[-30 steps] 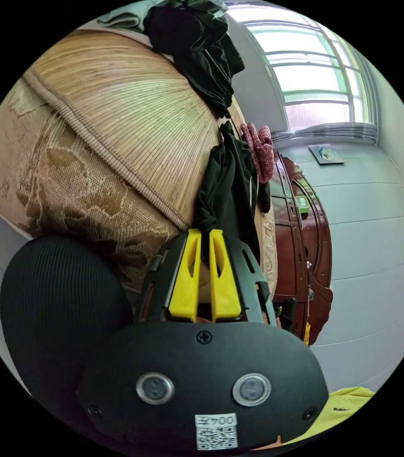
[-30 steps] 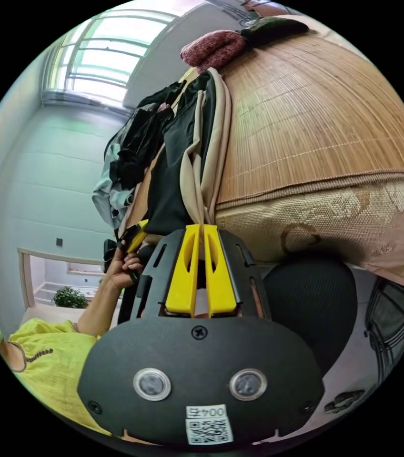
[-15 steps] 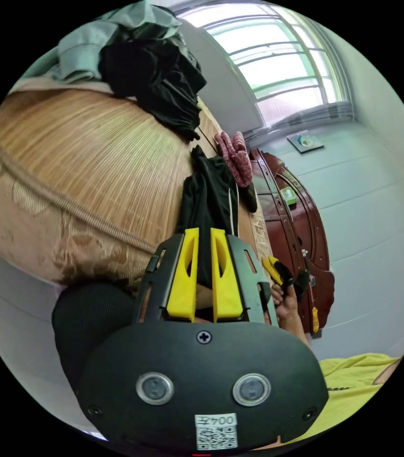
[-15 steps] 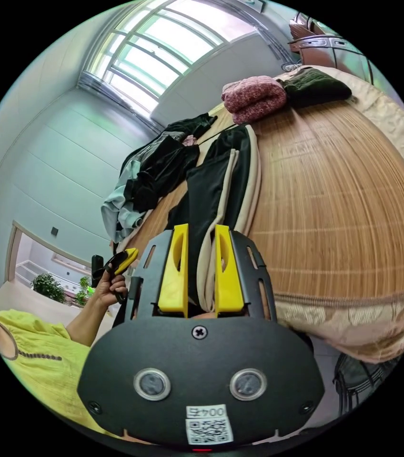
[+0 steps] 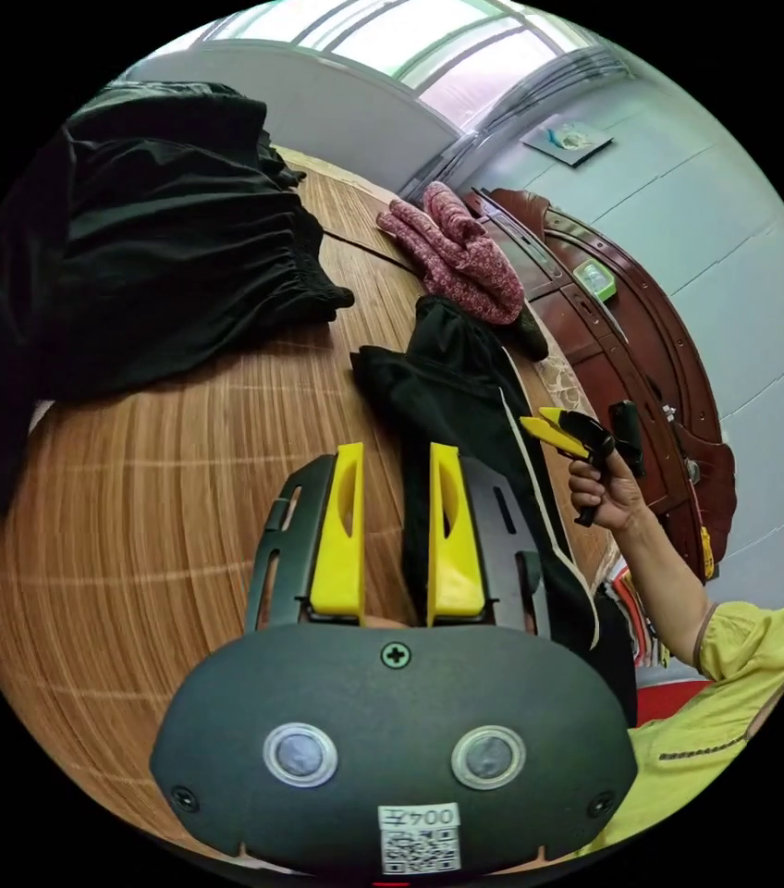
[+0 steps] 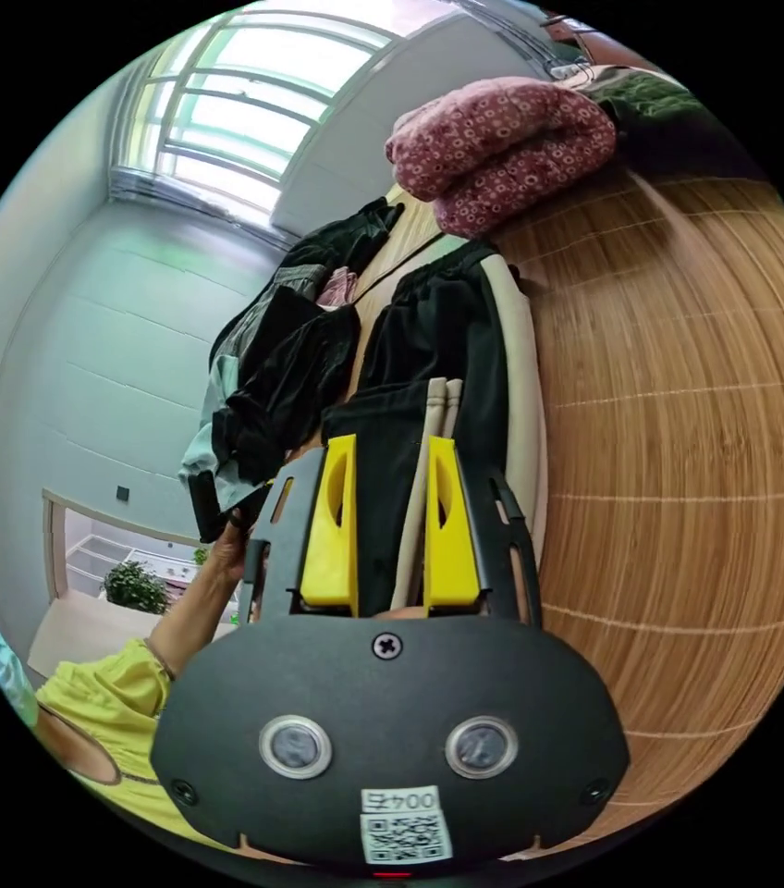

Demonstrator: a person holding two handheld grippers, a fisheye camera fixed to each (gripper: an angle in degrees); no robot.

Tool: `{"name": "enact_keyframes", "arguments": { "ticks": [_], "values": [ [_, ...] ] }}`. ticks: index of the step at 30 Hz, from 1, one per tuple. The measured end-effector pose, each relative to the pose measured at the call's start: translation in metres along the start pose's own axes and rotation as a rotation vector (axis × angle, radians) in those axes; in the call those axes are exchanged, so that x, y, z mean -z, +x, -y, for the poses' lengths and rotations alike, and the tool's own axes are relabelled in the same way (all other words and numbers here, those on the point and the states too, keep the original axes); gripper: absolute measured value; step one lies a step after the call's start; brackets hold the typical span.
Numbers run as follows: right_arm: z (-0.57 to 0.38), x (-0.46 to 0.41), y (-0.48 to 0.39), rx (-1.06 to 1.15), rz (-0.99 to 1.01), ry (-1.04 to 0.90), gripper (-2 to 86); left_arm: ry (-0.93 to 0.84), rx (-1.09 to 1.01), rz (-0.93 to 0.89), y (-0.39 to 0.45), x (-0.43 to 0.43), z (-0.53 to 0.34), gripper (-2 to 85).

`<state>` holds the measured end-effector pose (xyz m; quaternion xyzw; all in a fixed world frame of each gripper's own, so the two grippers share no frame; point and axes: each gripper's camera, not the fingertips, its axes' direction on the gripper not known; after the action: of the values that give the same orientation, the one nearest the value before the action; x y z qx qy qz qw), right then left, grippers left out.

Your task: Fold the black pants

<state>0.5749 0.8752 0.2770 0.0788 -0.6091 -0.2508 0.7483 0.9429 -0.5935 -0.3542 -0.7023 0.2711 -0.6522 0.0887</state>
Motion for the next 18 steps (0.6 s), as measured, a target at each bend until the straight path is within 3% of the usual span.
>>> {"name": "enact_keyframes", "arguments": {
  "ticks": [13,18],
  "values": [
    [0.053,-0.027,0.032,-0.057,0.061,-0.112,11.4,-0.060,0.042,-0.097,-0.026,-0.107,0.096,12.0],
    [0.058,-0.043,0.031,-0.054,0.083,-0.135,5.6,-0.069,0.059,-0.188,-0.031,-0.137,0.103,6.2]
  ]
}}
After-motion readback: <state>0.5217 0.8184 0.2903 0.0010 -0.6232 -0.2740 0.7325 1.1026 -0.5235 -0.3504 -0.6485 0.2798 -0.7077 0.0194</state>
